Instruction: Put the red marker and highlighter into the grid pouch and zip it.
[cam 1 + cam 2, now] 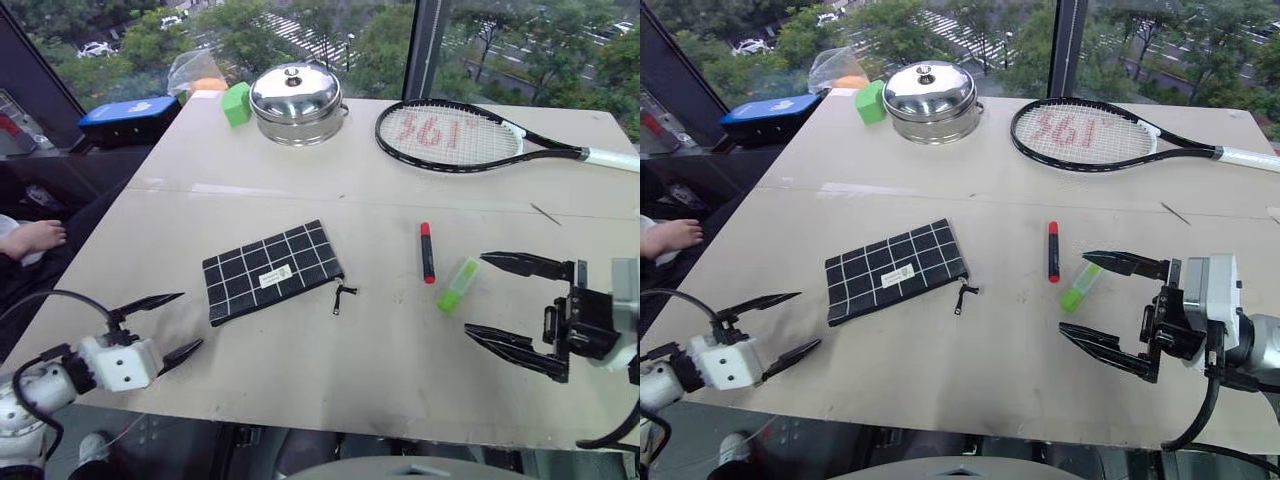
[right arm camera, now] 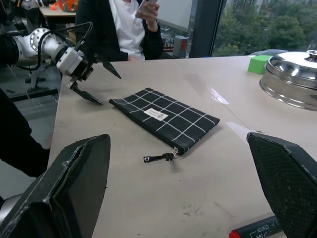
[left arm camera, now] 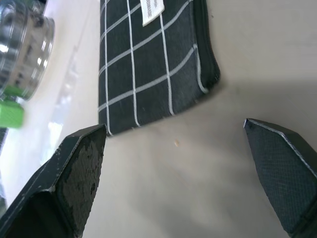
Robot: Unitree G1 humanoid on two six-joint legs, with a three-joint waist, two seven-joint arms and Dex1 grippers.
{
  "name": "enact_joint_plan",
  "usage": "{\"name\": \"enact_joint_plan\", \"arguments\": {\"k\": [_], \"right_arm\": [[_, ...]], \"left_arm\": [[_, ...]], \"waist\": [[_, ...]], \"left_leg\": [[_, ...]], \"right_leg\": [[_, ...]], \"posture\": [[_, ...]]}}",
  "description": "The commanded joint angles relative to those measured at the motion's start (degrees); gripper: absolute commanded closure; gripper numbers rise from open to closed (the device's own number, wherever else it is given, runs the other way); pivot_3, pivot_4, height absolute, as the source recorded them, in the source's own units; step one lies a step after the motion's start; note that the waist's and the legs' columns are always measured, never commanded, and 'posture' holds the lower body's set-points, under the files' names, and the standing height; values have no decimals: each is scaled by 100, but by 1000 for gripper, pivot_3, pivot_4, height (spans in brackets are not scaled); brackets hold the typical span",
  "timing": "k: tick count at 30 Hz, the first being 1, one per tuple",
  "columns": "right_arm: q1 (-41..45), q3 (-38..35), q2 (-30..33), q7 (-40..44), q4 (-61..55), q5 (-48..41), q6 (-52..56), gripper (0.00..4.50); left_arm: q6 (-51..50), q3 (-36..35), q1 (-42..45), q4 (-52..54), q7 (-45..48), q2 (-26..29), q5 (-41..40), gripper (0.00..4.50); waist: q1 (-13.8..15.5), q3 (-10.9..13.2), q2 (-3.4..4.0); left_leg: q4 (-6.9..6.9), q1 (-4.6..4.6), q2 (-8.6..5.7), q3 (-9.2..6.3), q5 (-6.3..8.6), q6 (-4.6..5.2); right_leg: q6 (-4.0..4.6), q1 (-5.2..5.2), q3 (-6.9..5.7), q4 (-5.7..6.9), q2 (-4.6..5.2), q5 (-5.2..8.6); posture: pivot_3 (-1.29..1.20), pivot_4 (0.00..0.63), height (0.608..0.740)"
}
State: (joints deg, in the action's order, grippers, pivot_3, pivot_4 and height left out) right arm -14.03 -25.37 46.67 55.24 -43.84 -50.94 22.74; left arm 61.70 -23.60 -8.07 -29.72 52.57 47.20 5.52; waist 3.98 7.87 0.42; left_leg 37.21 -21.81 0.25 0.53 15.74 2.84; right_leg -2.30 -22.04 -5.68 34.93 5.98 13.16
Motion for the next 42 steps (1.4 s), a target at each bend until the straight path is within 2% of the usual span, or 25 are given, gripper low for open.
{"name": "enact_joint_plan", "arguments": {"k": [1,6,11,14,19,21,22,31,34,36,38,42], "right_arm": [[45,-165,102,-93,-183,-170,65,27],[44,-139,72,-273,-298,-238,119,27],[51,-166,99,-389,-371,-323,183,27],[20,-216,111,-471,-433,-378,229,0],[-87,-158,58,-767,-657,-509,316,0],[-125,-128,33,-851,-715,-533,336,0],[-150,-105,14,-892,-750,-534,340,0],[-303,138,-153,-1186,-933,-452,275,0],[-301,221,-183,-1199,-914,-380,241,0],[-284,287,-210,-1217,-902,-328,216,0],[-271,313,-230,-1240,-907,-310,203,0],[-383,267,-269,-1213,-948,-255,155,0]], "left_arm": [[-172,496,527,-511,-921,96,1087,0],[-232,1278,1275,-1078,-1918,203,1995,0],[-116,2108,2035,-1758,-2621,249,2493,0],[-8,2598,2468,-2216,-2817,232,2658,795],[303,3167,3029,-2779,-2741,117,2450,3213],[362,3293,3191,-2881,-2719,65,2364,4275],[405,3318,3235,-2901,-2663,39,2270,4420],[121,3295,3316,-2417,-1901,-69,1237,4420],[26,3351,3332,-2093,-1851,-116,1237,3594],[-33,3382,3389,-1920,-2000,-187,1390,2583],[-62,3430,3510,-1852,-2272,-253,1676,2108],[-91,3659,3843,-2000,-2955,-381,2358,2108]], "waist": [[29,-8,24],[69,-33,61],[129,-49,81],[164,-59,97],[217,-60,99],[224,-64,104],[225,-75,122],[234,-79,132],[242,-69,115],[240,-55,85],[222,-37,-1],[148,-27,-38]], "left_leg": [[0,5,1,1,-1,2],[2,13,19,15,-1,-1],[10,22,24,56,-3,-1],[13,22,29,64,0,-6],[13,-2,51,87,4,-13],[12,-14,58,100,3,-13],[10,-15,58,108,3,-13],[12,-20,62,133,-14,-1],[20,-29,61,138,-17,4],[22,-33,61,141,-18,5],[25,-36,63,140,-19,5],[35,-63,62,146,-34,31]], "right_leg": [[-7,10,-9,0,0,-1],[-19,32,-51,9,1,-6],[-31,32,-72,53,3,-7],[-30,33,-79,61,11,-6],[-8,36,-121,70,46,6],[-8,38,-140,72,88,7],[-8,38,-146,72,92,6],[-53,42,-156,81,83,31],[-55,41,-158,80,90,34],[-55,39,-158,79,92,34],[-57,37,-155,77,90,34],[-84,31,-147,45,79,24]], "posture": [[0,150,740],[0,150,740],[0,150,740],[0,150,740],[0,150,740],[0,150,740],[0,150,740],[0,150,740],[0,150,740],[0,150,740],[0,150,740],[0,150,740]]}}
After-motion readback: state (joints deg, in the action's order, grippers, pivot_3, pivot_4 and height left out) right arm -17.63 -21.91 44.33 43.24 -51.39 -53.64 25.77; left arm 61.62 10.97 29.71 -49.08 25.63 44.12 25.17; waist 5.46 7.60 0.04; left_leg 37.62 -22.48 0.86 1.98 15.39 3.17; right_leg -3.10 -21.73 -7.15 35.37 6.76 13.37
